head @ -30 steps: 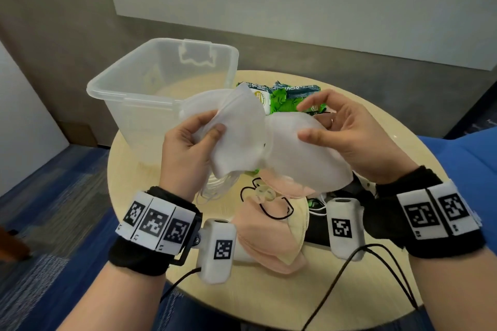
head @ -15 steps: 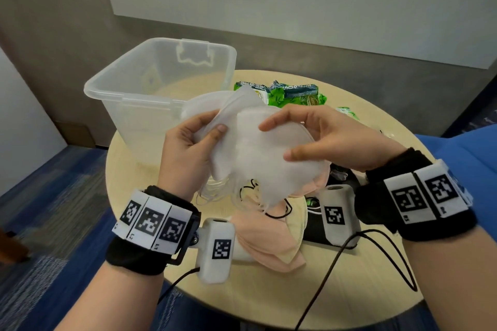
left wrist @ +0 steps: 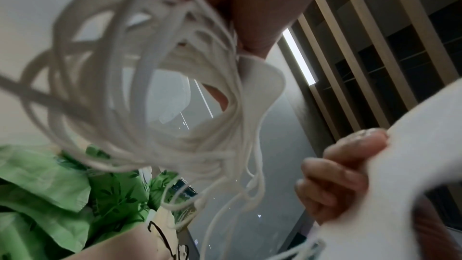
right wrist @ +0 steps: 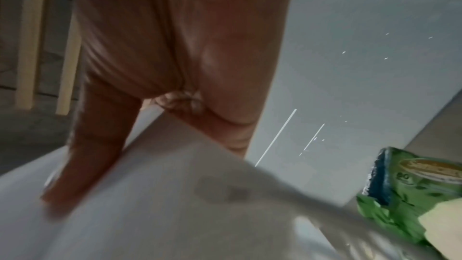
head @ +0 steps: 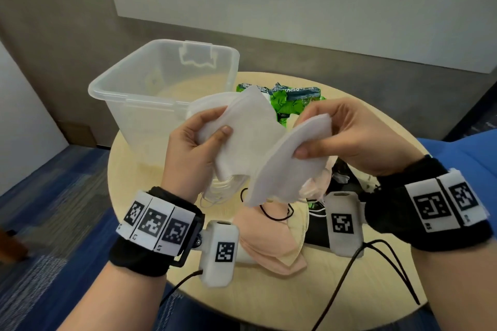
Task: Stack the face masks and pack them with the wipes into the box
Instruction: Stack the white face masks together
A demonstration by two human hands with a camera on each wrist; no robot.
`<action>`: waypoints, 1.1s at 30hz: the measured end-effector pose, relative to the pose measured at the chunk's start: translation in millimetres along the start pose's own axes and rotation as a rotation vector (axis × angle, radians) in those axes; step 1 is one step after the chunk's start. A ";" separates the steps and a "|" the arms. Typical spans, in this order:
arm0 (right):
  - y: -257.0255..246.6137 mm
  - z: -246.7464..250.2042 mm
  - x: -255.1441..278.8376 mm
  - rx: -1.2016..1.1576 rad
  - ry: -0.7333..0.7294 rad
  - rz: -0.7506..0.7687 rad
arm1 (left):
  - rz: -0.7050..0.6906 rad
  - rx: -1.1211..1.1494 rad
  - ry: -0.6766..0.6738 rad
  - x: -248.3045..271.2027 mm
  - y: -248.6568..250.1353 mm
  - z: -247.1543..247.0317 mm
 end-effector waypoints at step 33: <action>30.5 -12.6 -14.8 0.531 0.386 0.507 | -0.105 0.068 -0.192 12.0 6.2 -11.1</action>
Point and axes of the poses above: each hand's wrist, its own x-axis away from the middle knuckle, its own z-axis out of the back of the hand, y = z × x, the point moved 3 cm from there along -x, towards the middle knuckle, and after that the axes turned 15 degrees about -x, right-handed, at the moved point
